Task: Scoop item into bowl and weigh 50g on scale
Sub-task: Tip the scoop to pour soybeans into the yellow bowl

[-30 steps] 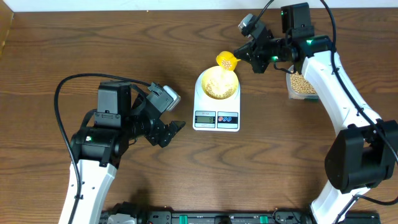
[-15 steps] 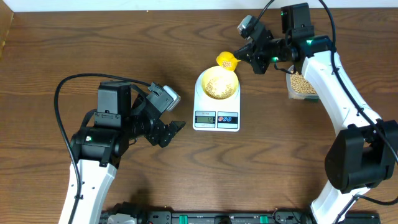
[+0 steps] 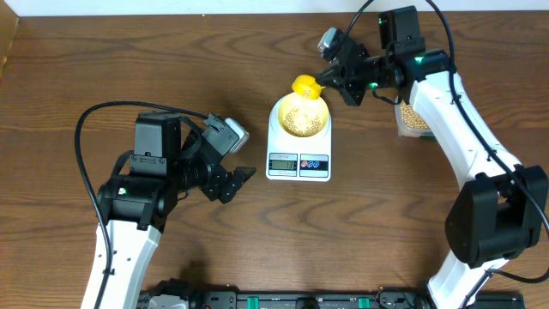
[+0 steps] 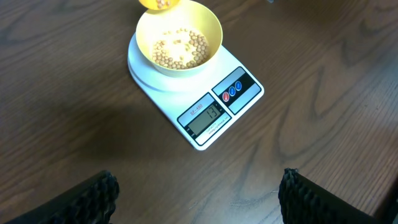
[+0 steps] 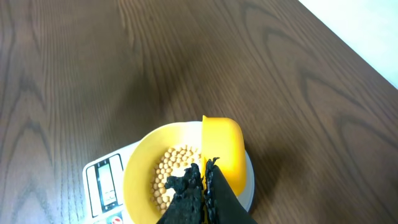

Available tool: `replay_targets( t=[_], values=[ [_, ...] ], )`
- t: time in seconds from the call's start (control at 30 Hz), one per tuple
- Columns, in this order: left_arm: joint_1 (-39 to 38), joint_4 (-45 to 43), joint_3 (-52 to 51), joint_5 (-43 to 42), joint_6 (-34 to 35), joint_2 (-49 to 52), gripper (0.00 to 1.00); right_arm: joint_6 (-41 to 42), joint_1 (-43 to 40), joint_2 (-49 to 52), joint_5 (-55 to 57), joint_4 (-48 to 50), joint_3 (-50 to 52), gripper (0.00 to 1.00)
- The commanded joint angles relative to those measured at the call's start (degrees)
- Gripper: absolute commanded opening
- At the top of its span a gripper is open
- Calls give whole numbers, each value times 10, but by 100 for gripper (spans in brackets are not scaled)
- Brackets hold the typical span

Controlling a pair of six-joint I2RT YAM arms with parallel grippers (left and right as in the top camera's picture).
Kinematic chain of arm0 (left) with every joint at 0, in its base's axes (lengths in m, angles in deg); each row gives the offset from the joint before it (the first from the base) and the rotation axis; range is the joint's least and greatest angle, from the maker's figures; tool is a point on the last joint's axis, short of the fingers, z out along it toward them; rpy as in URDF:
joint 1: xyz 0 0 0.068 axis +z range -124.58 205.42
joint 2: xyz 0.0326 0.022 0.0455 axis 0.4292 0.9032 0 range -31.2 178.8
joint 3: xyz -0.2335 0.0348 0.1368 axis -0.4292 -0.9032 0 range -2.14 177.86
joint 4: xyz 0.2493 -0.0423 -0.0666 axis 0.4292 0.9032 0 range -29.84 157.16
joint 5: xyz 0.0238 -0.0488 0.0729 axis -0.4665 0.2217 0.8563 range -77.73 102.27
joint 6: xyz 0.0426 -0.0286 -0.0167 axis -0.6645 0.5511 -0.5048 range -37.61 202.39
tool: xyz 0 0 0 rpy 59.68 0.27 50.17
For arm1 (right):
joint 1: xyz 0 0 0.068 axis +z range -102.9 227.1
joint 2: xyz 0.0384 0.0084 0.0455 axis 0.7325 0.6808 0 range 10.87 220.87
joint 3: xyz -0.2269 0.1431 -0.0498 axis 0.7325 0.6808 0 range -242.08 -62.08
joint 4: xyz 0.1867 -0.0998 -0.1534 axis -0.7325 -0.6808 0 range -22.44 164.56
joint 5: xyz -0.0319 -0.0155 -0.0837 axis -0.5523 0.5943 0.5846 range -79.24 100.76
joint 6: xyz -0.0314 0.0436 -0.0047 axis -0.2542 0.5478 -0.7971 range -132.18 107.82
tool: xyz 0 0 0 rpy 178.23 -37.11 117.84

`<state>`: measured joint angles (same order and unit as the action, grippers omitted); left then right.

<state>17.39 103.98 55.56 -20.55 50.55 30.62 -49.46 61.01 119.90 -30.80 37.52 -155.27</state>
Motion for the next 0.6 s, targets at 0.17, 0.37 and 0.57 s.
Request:
replay_targets(
  t=[0.17,0.37,0.57],
  values=[
    [2,1,-2,1,-7,0,84,-16,5,1,-8,0,2,1],
    [2,1,-2,1,-7,0,84,2,5,1,-9,0,2,1],
    [2,1,-2,1,-7,0,84,34,4,0,-8,2,2,1]
  ],
)
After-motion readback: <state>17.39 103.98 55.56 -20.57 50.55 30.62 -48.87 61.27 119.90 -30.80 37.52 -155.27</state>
